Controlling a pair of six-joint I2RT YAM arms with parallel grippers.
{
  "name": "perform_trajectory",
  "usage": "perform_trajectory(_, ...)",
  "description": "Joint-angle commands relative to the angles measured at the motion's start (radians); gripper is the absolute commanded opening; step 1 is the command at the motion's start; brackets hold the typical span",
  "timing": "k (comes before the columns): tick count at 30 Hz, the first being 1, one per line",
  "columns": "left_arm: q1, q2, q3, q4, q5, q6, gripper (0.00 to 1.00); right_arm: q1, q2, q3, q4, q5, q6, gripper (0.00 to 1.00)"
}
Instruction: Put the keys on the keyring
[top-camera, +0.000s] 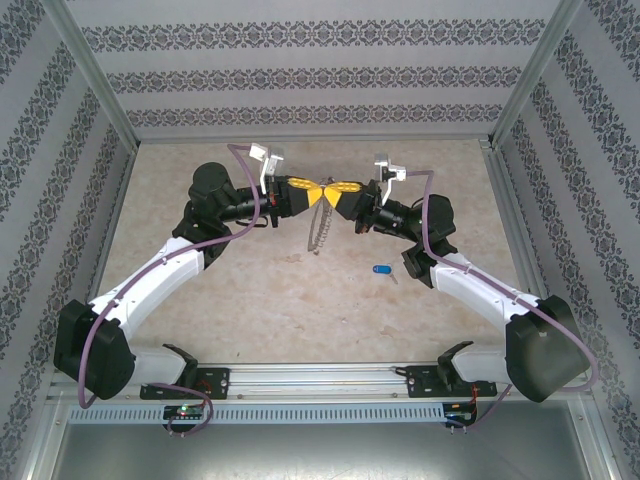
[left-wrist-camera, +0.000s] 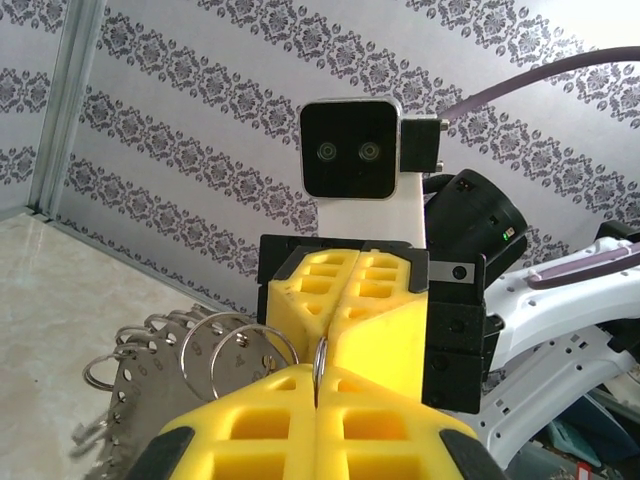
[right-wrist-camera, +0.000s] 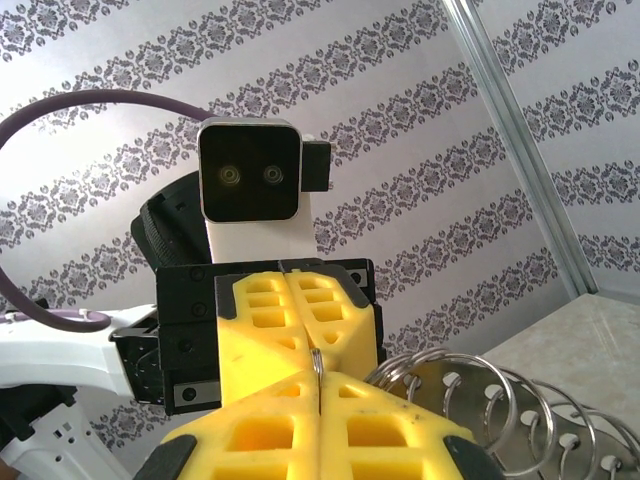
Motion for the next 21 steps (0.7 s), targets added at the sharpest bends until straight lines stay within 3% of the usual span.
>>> perform_trajectory(1, -0.010, -0.011, 0.035, -0.090, 0.007, 0.102, 0.00, -0.009, -0.009, 0.001, 0.042, -0.012, 0.014, 0.28)
perform_trajectory(3, -0.010, -0.018, 0.052, -0.170, 0.005, 0.179, 0.00, -0.036, -0.023, -0.013, 0.039, -0.005, 0.033, 0.43)
perform_trajectory(5, -0.009, -0.022, 0.081, -0.271, 0.004, 0.273, 0.00, -0.077, -0.046, -0.033, 0.034, 0.002, 0.062, 0.48)
perform_trajectory(10, -0.009, -0.034, 0.120, -0.413, -0.015, 0.436, 0.00, -0.159, -0.105, -0.071, -0.001, -0.007, 0.129, 0.50)
perform_trajectory(21, -0.010, -0.005, 0.208, -0.505, 0.016, 0.600, 0.00, -0.212, -0.142, -0.138, -0.074, -0.109, 0.181, 0.51)
